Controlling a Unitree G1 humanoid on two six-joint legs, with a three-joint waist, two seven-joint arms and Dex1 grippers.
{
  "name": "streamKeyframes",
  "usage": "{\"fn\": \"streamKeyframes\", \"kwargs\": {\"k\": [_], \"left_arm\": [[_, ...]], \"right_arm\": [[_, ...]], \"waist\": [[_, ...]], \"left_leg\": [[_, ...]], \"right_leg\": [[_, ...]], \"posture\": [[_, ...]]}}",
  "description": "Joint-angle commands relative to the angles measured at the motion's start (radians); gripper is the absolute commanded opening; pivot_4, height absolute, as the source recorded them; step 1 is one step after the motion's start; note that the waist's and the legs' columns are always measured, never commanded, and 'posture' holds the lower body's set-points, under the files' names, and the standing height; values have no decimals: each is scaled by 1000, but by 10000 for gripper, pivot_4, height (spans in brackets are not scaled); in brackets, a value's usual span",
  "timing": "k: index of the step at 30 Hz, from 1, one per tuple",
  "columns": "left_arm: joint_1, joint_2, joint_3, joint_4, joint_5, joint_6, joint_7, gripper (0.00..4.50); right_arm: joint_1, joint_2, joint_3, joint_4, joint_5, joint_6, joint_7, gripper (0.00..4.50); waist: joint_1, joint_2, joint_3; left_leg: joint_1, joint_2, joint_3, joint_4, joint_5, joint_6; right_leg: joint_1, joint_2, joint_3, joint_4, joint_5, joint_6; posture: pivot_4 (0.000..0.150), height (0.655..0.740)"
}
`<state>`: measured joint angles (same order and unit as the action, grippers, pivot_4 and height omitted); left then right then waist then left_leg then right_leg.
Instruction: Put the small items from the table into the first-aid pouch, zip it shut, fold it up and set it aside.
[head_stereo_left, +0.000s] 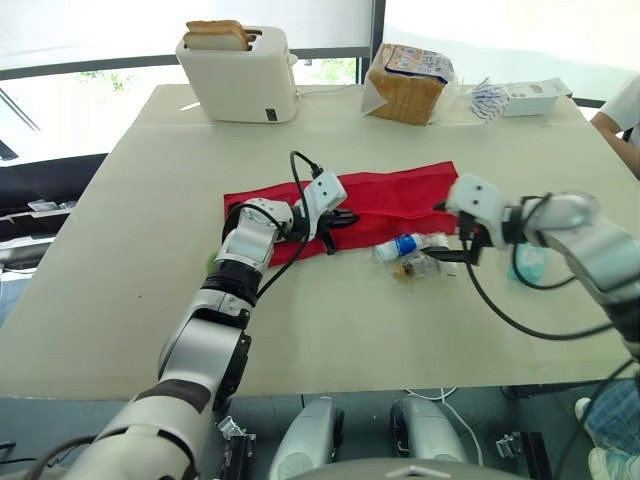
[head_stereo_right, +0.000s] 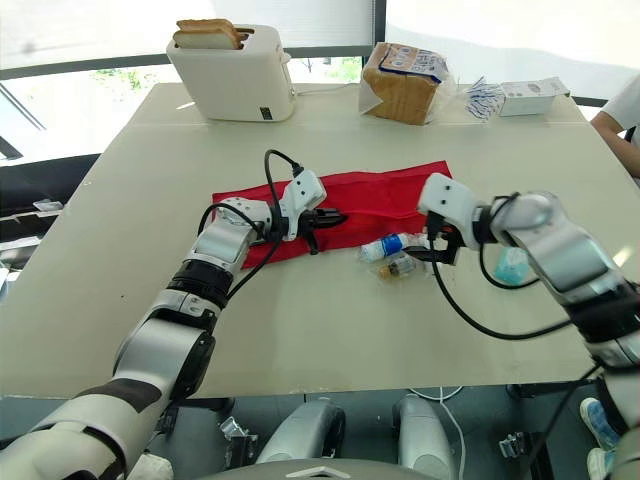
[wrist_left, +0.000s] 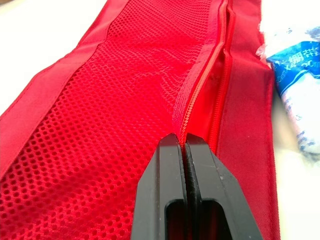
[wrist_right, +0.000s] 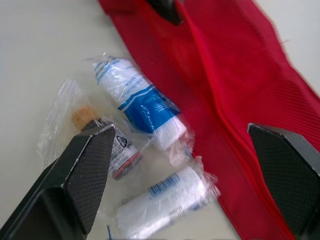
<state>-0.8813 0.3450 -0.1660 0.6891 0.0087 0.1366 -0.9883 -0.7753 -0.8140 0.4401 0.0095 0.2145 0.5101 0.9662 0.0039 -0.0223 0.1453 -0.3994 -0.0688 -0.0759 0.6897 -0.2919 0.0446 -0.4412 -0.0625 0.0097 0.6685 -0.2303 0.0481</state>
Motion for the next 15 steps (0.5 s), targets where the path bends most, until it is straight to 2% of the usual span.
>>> {"fn": "streamKeyframes", "kwargs": {"k": [1,6,7,10,11,12,15], "left_arm": [[-4,2,6,-46,-10,-4,4,309],[2,-7,8,-63,-18,11,11,309],[3,-9,10,-67,-21,17,12,0],[7,-13,11,-77,-24,25,14,0],[8,-13,11,-79,-24,26,14,0],[10,-13,11,-85,-25,29,14,0],[19,-12,11,-98,-27,36,15,0]], "right_arm": [[-77,63,37,172,-89,-105,82,45000],[-123,154,63,360,-164,-193,152,45000],[-127,172,61,389,-177,-210,154,39213],[-126,205,29,408,-164,-209,167,29681],[-124,211,15,402,-158,-201,171,23878],[-117,211,4,384,-154,-193,181,21158],[-78,197,-28,297,-136,-138,201,6692]], "waist": [[-3,0,0],[-15,0,0],[-16,0,0],[-19,1,0],[-19,1,0],[-19,1,0],[-18,1,0]], "left_leg": [[0,0,0,0,0,0],[0,0,0,0,0,0],[0,0,0,0,0,0],[0,0,-1,0,0,0],[0,0,-1,0,0,0],[0,0,-1,0,0,0],[0,0,-1,0,0,0]], "right_leg": [[0,0,0,0,0,0],[0,0,0,0,0,0],[0,0,0,0,0,0],[0,0,0,0,0,0],[-1,0,0,0,0,0],[-1,0,0,1,0,0],[-1,0,0,1,0,0]], "posture": [[1500,7400],[1500,7400],[1500,7400],[1500,7400],[1500,7400],[1500,7400],[1500,7400]]}}
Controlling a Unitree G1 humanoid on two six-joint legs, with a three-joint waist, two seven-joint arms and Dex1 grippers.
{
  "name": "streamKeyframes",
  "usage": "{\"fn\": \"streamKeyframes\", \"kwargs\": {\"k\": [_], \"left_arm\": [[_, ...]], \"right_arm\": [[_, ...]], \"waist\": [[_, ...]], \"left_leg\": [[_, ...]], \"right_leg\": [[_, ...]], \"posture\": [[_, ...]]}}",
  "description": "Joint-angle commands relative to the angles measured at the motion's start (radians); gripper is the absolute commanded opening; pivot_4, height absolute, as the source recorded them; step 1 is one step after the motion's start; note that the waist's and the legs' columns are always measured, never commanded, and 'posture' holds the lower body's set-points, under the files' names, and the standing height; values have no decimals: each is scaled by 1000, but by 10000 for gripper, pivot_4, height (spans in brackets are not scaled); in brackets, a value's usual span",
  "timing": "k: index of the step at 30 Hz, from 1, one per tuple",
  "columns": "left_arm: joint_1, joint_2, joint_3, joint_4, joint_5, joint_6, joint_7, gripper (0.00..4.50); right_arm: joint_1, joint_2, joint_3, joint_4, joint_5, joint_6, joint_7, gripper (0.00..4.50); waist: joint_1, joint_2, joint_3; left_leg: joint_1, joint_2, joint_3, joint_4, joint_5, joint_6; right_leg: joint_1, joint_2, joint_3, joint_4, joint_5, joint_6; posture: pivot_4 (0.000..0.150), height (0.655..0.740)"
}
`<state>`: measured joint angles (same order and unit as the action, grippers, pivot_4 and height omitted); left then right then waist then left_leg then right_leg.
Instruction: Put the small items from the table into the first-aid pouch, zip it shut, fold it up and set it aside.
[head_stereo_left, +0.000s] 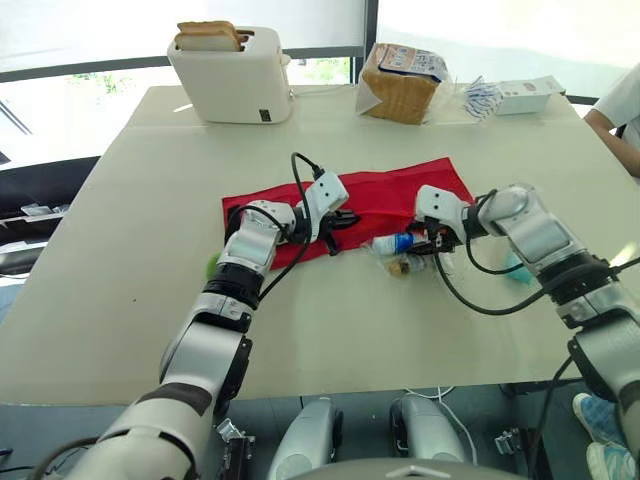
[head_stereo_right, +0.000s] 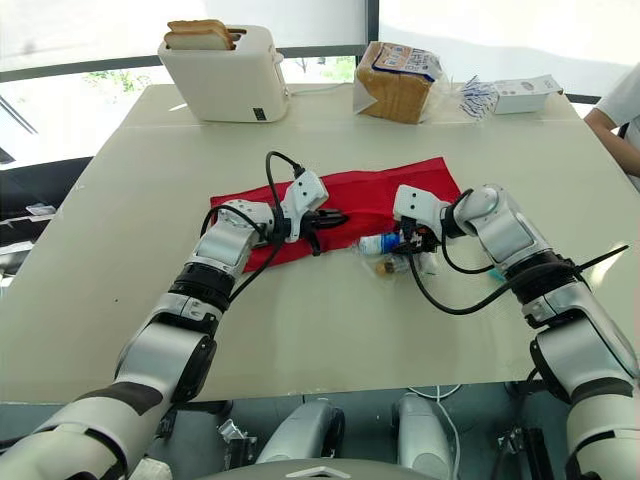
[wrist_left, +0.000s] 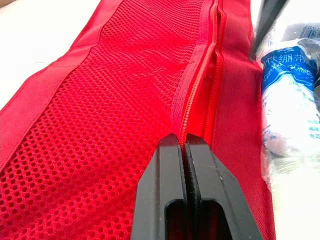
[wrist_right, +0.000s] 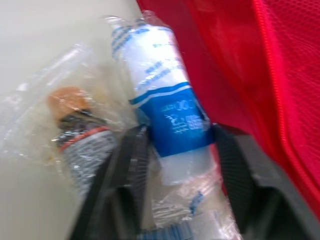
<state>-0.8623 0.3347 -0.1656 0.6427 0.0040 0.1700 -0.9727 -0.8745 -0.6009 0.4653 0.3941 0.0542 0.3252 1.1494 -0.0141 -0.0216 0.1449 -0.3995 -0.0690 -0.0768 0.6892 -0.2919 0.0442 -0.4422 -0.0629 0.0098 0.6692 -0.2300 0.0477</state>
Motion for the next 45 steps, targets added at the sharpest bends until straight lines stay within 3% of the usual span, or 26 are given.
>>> {"fn": "streamKeyframes", "kwargs": {"k": [1,5,11,15,18,19,21,22,23,29,42,45], "left_arm": [[2,-2,10,-53,-22,3,-1,0],[7,0,8,-53,-23,3,-2,0],[3,1,6,-39,-18,-2,1,0],[10,4,7,-48,-19,4,4,0],[16,4,5,-52,-19,6,3,0],[18,4,4,-53,-18,8,2,0],[18,4,1,-51,-17,8,-2,0],[16,4,0,-48,-16,6,-4,0],[14,3,-1,-43,-16,4,-5,0],[6,-3,-3,-35,-15,1,-9,0],[15,-1,2,-53,-18,11,-4,0],[15,-2,2,-53,-18,11,-2,0]], "right_arm": [[33,-20,-64,-113,29,69,21,2272],[97,-50,-111,-254,54,173,18,618],[266,-126,-221,-598,139,501,-70,618],[375,-53,-323,-771,164,749,-260,618],[441,-15,-374,-830,192,829,-330,618],[455,-11,-382,-845,207,846,-336,3956],[465,8,-402,-860,229,866,-362,11866],[463,14,-407,-862,236,871,-374,17857],[456,19,-415,-857,247,877,-379,19084],[350,22,-430,-743,309,863,-376,19084],[312,-76,-221,-596,259,715,-320,19084],[318,-72,-225,-601,266,707,-324,11439]], "waist": [[0,0,0],[0,0,0],[3,0,0],[3,0,0],[3,0,0],[3,0,0],[4,0,0],[3,0,0],[3,0,0],[2,0,0],[2,0,0],[2,0,0]], "left_leg": [[0,0,0,0,0,0],[0,0,0,0,0,0],[-1,0,0,0,0,0],[-1,0,0,0,0,0],[-1,0,1,0,0,0],[-1,0,1,0,0,0],[-1,0,1,0,0,0],[-1,0,1,0,0,0],[-1,0,1,0,0,0],[-1,-1,1,0,0,0],[-1,-1,2,0,0,0],[-1,-1,1,0,0,0]], "right_leg": [[0,0,0,0,0,0],[-1,0,0,0,0,0],[-1,0,0,0,0,0],[-1,0,1,2,0,0],[-2,0,2,3,0,0],[-2,0,2,3,0,0],[-2,0,2,3,0,0],[-2,0,3,3,0,0],[-2,0,3,3,0,0],[-2,0,3,3,0,0],[-2,0,3,3,0,0],[-2,0,3,3,0,0]], "posture": [[1500,7400],[1500,7400],[1500,7400],[1500,7400],[1500,7400],[1500,7400],[1500,7400],[1500,7400],[1500,7400],[1500,7400],[1500,7400],[1500,7400]]}}
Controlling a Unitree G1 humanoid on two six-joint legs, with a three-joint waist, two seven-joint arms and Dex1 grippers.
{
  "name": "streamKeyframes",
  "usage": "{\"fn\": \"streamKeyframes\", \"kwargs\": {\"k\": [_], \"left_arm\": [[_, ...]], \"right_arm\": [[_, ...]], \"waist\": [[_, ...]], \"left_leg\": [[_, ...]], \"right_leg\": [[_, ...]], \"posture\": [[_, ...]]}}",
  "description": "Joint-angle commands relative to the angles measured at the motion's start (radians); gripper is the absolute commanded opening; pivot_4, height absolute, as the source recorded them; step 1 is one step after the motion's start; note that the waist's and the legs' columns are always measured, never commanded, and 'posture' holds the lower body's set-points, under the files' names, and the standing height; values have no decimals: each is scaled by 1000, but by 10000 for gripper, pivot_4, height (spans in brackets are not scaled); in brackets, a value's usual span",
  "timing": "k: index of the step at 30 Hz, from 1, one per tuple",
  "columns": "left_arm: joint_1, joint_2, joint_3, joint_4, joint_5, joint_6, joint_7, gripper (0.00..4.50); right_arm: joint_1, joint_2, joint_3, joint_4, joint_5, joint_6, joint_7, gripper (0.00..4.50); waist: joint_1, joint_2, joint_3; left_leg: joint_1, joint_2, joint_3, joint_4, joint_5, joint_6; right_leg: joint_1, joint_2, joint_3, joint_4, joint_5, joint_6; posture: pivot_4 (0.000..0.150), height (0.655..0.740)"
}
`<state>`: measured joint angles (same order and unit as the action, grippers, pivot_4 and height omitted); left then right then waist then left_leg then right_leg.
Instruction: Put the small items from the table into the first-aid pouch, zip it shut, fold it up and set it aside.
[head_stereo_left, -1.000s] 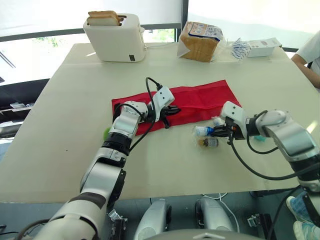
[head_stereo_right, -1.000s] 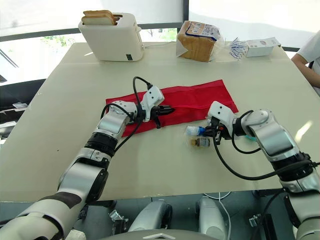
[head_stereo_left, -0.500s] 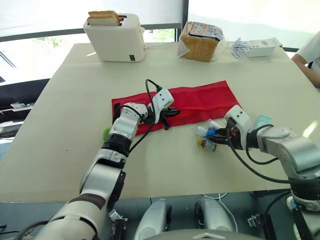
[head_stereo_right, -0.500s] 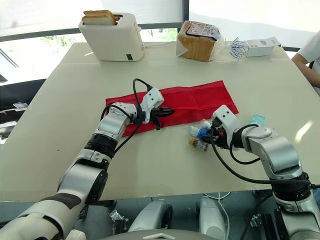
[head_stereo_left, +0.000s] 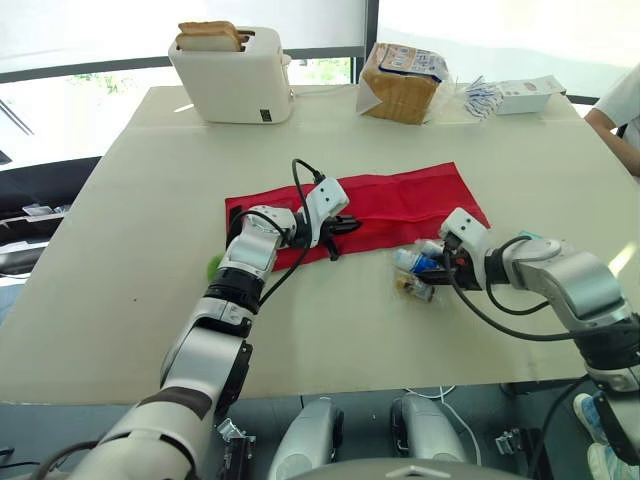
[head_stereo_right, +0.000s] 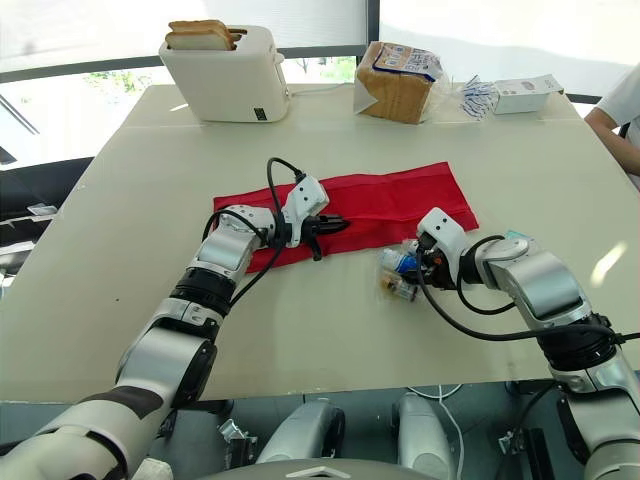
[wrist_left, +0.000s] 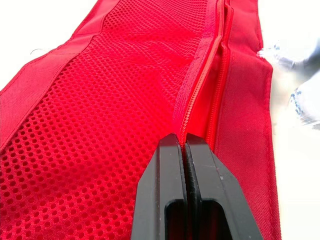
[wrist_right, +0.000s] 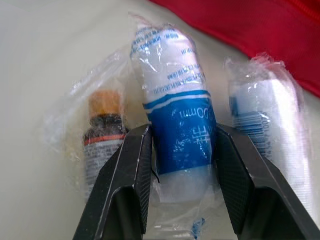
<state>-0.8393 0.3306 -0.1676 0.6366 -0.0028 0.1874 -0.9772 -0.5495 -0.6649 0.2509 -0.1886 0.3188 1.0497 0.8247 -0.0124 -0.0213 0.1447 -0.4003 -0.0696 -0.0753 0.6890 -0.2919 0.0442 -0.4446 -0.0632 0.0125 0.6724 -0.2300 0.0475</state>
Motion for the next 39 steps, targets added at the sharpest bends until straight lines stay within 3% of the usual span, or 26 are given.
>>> {"fn": "streamKeyframes", "kwargs": {"k": [1,3,8,12,17,20,26,31,34,39], "left_arm": [[-8,1,4,-45,-12,-7,2,0],[-10,0,6,-38,-15,-7,0,0],[-14,-3,13,-25,-24,0,-8,0],[-23,-10,19,-21,-34,16,-15,0],[-31,-15,19,-25,-44,29,-16,0],[-25,-12,18,-38,-45,33,-15,0],[-14,-4,15,-56,-47,45,-10,0],[-12,-4,14,-62,-47,50,-8,0],[-16,-5,14,-60,-47,51,-7,0],[-18,-7,12,-62,-47,53,-8,0]], "right_arm": [[-3,8,-38,-26,18,-8,-11,7129],[-3,57,-118,-46,74,20,-36,1674],[-54,174,-242,-48,152,98,-119,1630],[-102,226,-212,36,107,91,-201,1630],[-87,236,-161,62,94,61,-203,1629],[-15,152,-99,-23,90,78,-159,1629],[83,141,-191,-173,240,223,-144,1629],[111,151,-213,-159,225,216,-211,1629],[117,150,-207,-153,212,194,-231,13901],[76,194,-231,-114,213,171,-264,13901]], "waist": [[0,0,0],[0,0,0],[0,0,0],[1,0,0],[-1,0,0],[2,0,0],[-3,0,0],[-1,0,0],[-1,0,0],[-1,0,0]], "left_leg": [[0,0,0,0,0,0],[0,0,0,0,0,0],[0,0,0,0,0,0],[0,0,0,0,0,0],[0,0,0,0,0,0],[0,0,0,0,0,0],[0,0,0,0,0,0],[0,0,0,0,0,0],[0,0,0,0,0,0],[0,0,0,0,0,0]], "right_leg": [[0,0,0,0,0,0],[0,0,0,0,0,0],[0,0,0,0,0,0],[0,0,0,1,0,0],[0,0,0,0,0,0],[-1,0,0,1,0,0],[-1,0,0,1,0,0],[-1,0,0,1,0,0],[-1,0,0,1,0,0],[-1,0,0,1,0,0]], "posture": [[1500,7400],[1500,7400],[1500,7400],[1500,7400],[1500,7400],[1500,7400],[1500,7400],[1500,7400],[1500,7400],[1500,7400]]}}
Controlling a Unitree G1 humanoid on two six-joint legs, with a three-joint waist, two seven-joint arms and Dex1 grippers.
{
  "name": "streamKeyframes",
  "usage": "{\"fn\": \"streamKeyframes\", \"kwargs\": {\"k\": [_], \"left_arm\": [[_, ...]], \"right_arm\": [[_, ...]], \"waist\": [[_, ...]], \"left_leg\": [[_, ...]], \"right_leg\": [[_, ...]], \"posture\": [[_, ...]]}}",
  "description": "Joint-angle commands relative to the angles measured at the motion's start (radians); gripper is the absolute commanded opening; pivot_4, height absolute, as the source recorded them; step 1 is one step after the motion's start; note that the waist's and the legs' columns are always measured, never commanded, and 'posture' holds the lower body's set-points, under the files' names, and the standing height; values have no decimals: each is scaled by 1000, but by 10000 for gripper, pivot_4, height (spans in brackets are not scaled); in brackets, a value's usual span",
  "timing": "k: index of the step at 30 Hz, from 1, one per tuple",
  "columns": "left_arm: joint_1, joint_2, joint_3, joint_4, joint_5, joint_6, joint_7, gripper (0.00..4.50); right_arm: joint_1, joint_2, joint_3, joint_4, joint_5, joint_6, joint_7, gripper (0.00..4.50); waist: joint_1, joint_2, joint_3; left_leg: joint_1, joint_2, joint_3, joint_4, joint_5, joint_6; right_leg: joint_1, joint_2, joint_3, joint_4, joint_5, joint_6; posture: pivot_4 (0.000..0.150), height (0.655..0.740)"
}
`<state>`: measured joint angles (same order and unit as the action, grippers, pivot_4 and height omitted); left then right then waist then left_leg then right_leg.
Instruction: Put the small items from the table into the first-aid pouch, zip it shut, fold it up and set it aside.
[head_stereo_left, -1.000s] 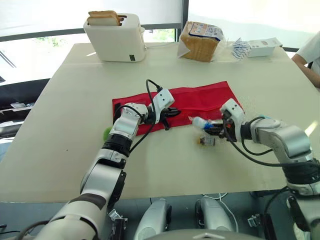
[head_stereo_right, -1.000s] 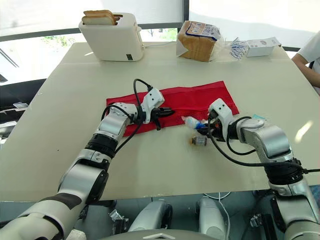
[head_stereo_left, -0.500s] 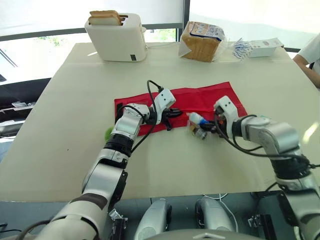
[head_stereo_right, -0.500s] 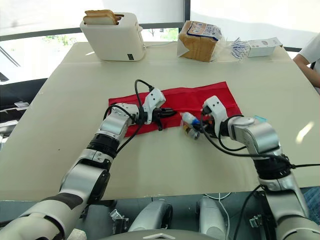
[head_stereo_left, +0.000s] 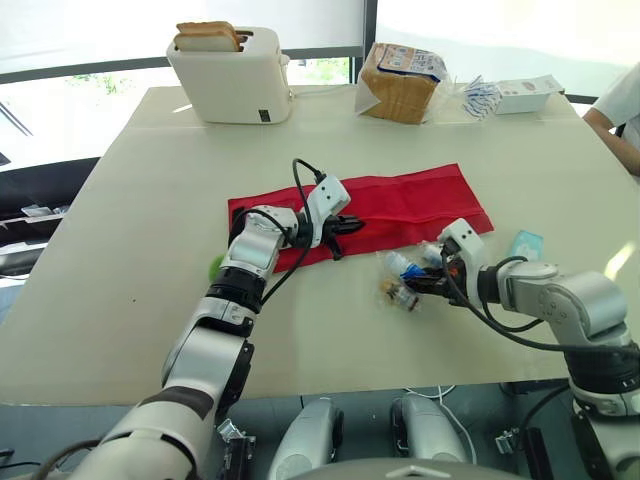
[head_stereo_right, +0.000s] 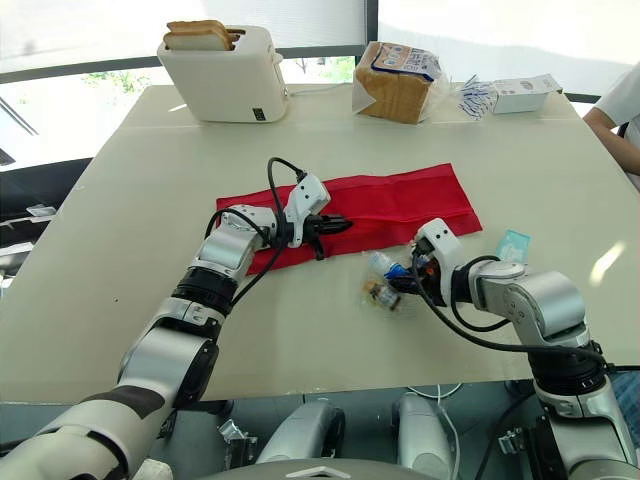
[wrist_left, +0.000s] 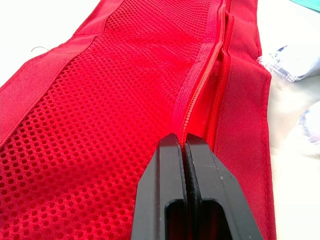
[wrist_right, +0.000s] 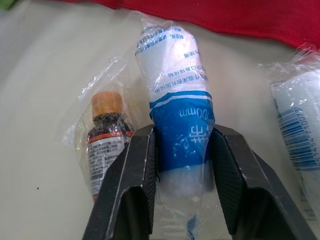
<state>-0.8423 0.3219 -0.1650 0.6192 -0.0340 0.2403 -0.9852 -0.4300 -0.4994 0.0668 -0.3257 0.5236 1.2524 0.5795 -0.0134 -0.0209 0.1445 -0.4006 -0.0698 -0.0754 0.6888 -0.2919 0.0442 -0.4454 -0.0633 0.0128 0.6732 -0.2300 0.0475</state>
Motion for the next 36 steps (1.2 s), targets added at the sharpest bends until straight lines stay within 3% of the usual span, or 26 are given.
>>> {"fn": "streamKeyframes", "kwargs": {"k": [1,13,16,18,36], "left_arm": [[-14,1,9,-47,-16,1,-1,0],[-12,-2,7,-57,-17,9,0,0],[-9,-3,6,-65,-17,15,1,0],[-7,-3,6,-69,-18,18,2,0],[2,-7,6,-70,-20,21,0,0]], "right_arm": [[-56,33,-50,38,7,-37,-21,13901],[-118,-17,-15,140,13,-82,61,13901],[-108,-56,17,130,17,-88,107,22477],[-99,-58,19,134,5,-99,99,30796],[-211,40,-46,344,10,-111,73,30796]], "waist": [[0,0,0],[0,0,0],[0,0,0],[0,0,0],[-1,0,0]], "left_leg": [[0,0,0,0,0,0],[0,0,0,0,0,0],[0,0,0,0,0,0],[0,0,0,0,0,0],[0,0,0,0,0,0]], "right_leg": [[0,0,0,0,0,0],[0,0,0,0,0,0],[0,0,0,0,0,0],[0,0,0,0,0,0],[0,0,0,0,0,0]], "posture": [[1500,7400],[1500,7400],[1500,7400],[1500,7400],[1500,7400]]}}
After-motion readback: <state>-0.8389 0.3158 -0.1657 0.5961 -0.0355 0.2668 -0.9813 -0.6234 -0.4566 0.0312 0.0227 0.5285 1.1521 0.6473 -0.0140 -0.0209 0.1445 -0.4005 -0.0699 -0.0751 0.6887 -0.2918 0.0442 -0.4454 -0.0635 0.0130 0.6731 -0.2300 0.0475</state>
